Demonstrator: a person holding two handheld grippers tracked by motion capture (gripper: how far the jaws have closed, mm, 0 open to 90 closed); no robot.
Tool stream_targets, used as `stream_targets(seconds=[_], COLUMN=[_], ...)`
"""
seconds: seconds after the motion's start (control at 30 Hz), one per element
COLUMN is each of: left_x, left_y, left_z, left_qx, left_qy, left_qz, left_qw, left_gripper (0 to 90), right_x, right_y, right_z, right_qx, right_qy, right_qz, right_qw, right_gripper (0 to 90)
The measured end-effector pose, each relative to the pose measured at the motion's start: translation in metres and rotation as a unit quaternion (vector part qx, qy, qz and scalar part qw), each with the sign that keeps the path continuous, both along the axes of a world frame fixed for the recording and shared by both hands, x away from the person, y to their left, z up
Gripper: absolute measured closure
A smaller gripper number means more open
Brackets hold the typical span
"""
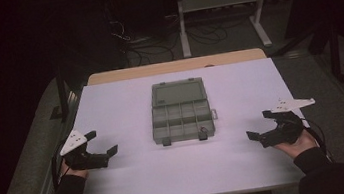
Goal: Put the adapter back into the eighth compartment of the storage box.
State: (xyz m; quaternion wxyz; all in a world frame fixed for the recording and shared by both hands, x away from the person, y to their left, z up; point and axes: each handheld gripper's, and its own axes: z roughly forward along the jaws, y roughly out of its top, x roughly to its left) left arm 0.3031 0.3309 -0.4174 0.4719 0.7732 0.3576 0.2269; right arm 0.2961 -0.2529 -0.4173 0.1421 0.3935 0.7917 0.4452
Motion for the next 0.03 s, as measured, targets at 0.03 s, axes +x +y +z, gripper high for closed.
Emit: stream_targets(seconds=[0.03], left_x=[0.0000], left_y=[-0.0001], left_z=[0.0001], left_qx=[0.000], left_qy=[0.000], left_qz=[0.000], left_qw=[1.0000], left_gripper=[0.0], right_x=[-0.0003], right_y=[-0.0004], right_z=[-0.0002], right_qx=[0.000], right_qy=[0.000], right_qz=[0.000], right_qw=[1.0000], right_gripper=[0.0])
